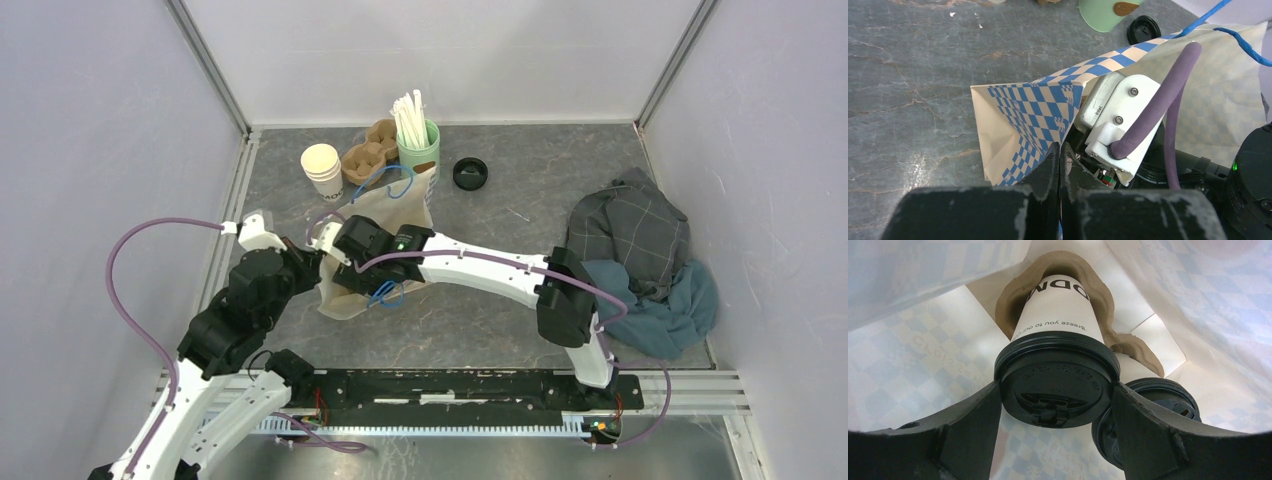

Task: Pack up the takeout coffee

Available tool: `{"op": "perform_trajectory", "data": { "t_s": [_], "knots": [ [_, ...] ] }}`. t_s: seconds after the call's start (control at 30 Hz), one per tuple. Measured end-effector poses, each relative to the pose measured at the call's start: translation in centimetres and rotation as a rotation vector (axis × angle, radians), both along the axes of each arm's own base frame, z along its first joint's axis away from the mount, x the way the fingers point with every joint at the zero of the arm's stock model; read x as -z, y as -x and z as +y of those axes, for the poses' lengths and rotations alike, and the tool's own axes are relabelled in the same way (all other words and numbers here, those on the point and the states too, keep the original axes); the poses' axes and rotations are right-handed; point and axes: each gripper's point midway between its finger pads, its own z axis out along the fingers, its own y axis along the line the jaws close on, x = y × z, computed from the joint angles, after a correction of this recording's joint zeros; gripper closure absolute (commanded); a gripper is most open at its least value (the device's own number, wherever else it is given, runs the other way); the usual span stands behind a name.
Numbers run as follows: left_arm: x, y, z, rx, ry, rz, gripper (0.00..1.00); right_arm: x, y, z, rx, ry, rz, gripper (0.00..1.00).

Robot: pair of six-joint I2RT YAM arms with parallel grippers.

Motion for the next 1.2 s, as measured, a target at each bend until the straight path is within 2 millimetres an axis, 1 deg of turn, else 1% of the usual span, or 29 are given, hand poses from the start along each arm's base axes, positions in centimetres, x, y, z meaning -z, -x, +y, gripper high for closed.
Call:
{"op": "perform_trajectory", "data": {
  "t_s": [0.07, 0.2, 0.23, 0.33, 0.47, 0.57, 0.63, 0.67, 0.93, 1.2],
  "knots": [
    [0.1, -0.1, 0.2, -0.013, -0.006, 0.001, 0.98, -0.1, 0.0, 0.1, -0.009, 0.018, 0.015, 0.24],
    [0.0, -0.2, 0.6, -0.037, -0.005, 0.005, 0.98, -0.3, 0.1, 0.0, -0.014, 0.044, 0.036, 0.21],
    [0.0, -0.1, 0.6, -0.036, 0.0, 0.01, 0.98, -0.3, 0.1, -0.1, -0.007, 0.044, 0.041, 0.21],
    [-0.5, 0.4, -0.5, 0.004, 0.052, 0.022, 0.98, -0.2, 0.1, -0.1, 0.013, 0.039, 0.054, 0.2],
    [-0.5, 0.5, -0.5, -0.005, 0.07, 0.036, 0.98, -0.1, 0.2, 0.1, 0.031, 0.027, 0.064, 0.16],
    [-0.5, 0.5, -0.6, -0.013, 0.079, 0.041, 0.98, -0.2, 0.3, 0.1, 0.039, 0.022, 0.068, 0.1],
    [-0.5, 0.4, -0.6, -0.018, 0.085, 0.042, 0.98, -0.4, 0.4, 0.3, 0.048, 0.015, 0.081, 0.03],
    [-0.5, 0.4, -0.6, -0.02, 0.088, 0.042, 0.98, -0.5, 0.4, 0.4, 0.051, 0.011, 0.086, 0.02],
    [-0.8, 0.8, -0.5, -0.035, 0.129, 0.04, 0.98, -0.9, 1.3, 0.4, 0.074, -0.009, 0.132, 0.02],
    [-0.6, 1.2, -0.5, -0.045, 0.157, 0.055, 0.98, -2.4, 2.0, 0.2, 0.102, -0.051, 0.164, 0.02]
  ]
}}
